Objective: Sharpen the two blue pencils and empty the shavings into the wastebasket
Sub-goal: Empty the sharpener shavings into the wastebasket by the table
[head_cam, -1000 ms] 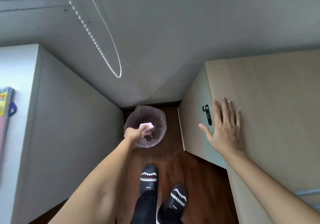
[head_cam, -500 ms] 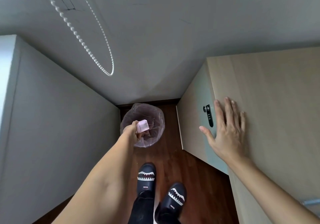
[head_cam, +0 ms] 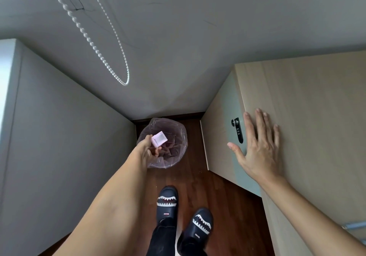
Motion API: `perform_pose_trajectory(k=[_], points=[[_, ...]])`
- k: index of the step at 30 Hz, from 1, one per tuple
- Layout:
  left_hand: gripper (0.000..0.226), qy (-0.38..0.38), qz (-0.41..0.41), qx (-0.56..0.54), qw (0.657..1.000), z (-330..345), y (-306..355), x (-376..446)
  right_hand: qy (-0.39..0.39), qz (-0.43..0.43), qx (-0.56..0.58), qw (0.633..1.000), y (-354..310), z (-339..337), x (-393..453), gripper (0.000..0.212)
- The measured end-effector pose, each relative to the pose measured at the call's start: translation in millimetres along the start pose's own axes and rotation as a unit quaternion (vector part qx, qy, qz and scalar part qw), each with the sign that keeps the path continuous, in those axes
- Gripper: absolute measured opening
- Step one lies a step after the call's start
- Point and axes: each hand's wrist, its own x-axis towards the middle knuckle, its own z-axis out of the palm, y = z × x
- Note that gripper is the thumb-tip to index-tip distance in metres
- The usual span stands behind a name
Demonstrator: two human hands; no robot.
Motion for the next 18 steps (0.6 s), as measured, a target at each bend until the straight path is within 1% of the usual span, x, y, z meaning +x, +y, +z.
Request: perform_pose_trajectory(k=[1, 4, 7, 9, 12, 14, 15, 16, 18], points=[[0.037, -0.009, -0.007, -0.005, 1.000, -1.6, 0.7, 1.6, -0.001, 0.000, -0.001, 1.000, 0.2, 0.0, -0.4, 0.084], [0.039, 0.000, -0.012, 0.008, 1.000, -6.4, 1.4, 5.2, 0.000, 0.001, -0.002, 1.000, 0.8, -1.2, -0.3, 0.085], [0.042, -0.020, -0.018, -0.013, 1.000, -8.4, -1.5, 3.3, -0.004, -0.001, -0.003, 1.000, 0.4, -1.7, -0.9, 0.087], [0.040, -0.005, -0.004, -0.010, 1.000, -8.8, -1.3, 3.5, -0.006, 0.001, -0.002, 1.000, 0.8, -1.8, 0.2, 0.087], [0.037, -0.020, -0.018, -0.013, 1.000, -8.6, -1.8, -2.1, -0.009, -0.001, -0.001, 1.000, 0.6, -0.8, -0.6, 0.087], [0.035, 0.005, -0.009, -0.002, 1.000, -6.5, -1.3, -2.5, -0.005, -0.002, 0.002, 1.000, 1.1, -1.2, -0.1, 0.087], [0.033, 0.040, 0.013, 0.017, 0.999, -6.6, -1.0, -2.3, -0.003, -0.003, 0.000, 1.000, 0.9, -1.2, 0.0, 0.087], [0.030, 0.053, 0.031, 0.032, 0.998, -7.5, -1.0, -2.5, -0.004, -0.006, -0.001, 1.000, 0.4, -1.0, -0.4, 0.087], [0.030, 0.024, 0.015, 0.028, 0.999, -7.7, -0.3, -4.1, -0.007, -0.004, 0.001, 1.000, 0.6, -1.2, -0.2, 0.088]])
